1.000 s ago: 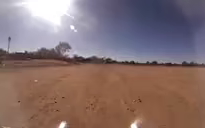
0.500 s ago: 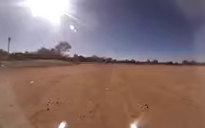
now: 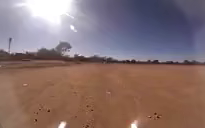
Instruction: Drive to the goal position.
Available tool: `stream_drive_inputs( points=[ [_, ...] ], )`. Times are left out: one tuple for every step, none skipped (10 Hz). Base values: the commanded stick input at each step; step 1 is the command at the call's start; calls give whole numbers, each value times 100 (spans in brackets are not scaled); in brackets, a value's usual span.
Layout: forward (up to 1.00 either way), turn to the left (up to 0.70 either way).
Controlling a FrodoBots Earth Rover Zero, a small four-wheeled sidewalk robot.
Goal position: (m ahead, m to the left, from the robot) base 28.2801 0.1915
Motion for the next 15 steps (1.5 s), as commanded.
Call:
stream_drive_inputs(
  points=[
    [50,0],
    [50,0],
    [50,0],
    [50,0],
    [50,0],
    [50,0],
    [50,0],
    [50,0],
    [50,0],
    [50,0],
    [50,0],
    [50,0],
    [50,0],
    [50,0],
    [50,0]
  ],
)
